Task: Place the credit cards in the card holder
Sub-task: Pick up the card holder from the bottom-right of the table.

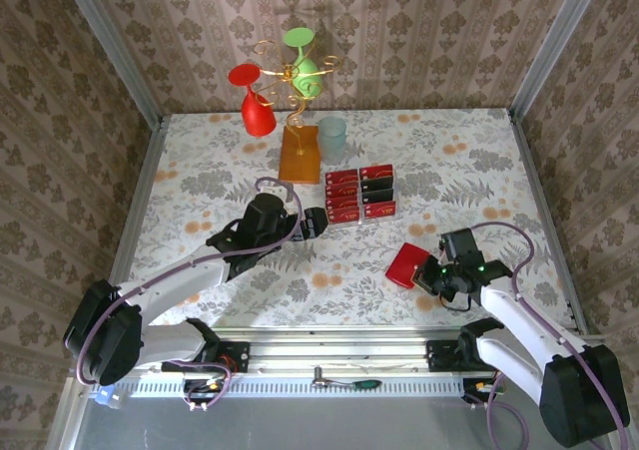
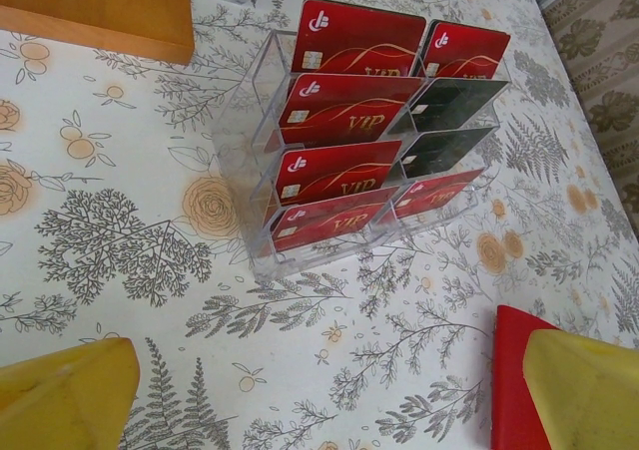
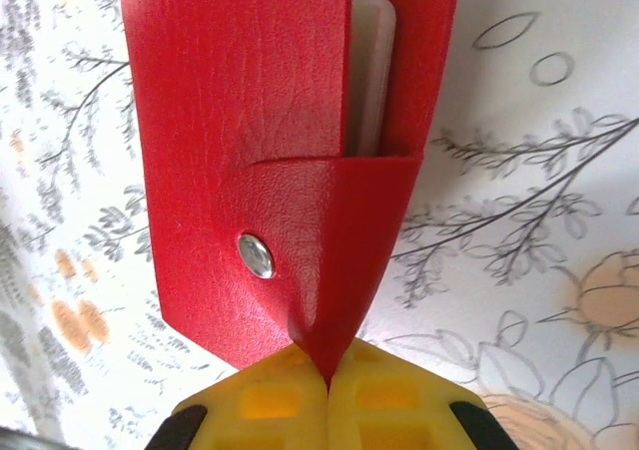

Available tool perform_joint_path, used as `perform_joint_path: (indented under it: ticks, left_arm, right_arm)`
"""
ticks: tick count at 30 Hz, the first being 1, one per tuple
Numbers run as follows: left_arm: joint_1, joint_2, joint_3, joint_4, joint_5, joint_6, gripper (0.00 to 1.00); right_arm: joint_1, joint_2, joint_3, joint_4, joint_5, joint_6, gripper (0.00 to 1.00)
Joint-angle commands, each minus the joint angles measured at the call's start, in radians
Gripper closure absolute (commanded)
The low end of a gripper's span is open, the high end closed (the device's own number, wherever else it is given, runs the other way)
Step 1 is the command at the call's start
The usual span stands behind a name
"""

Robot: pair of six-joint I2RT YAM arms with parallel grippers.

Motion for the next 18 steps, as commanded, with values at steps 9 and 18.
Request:
perform_joint_path:
  ticks: [9, 18]
  left_arm:
    - [0.026, -0.029, -0.033, 0.050, 0.061, -0.101, 0.00]
    - [0.080, -0.080, -0.088, 0.222, 0.159, -0.207, 0.00]
  right_arm:
    - [0.133, 0.091, 0.249, 0.159, -0.236, 0.012, 1.00]
    - [0.338, 0.352, 0.528, 0.220, -0.226, -0.022, 1.00]
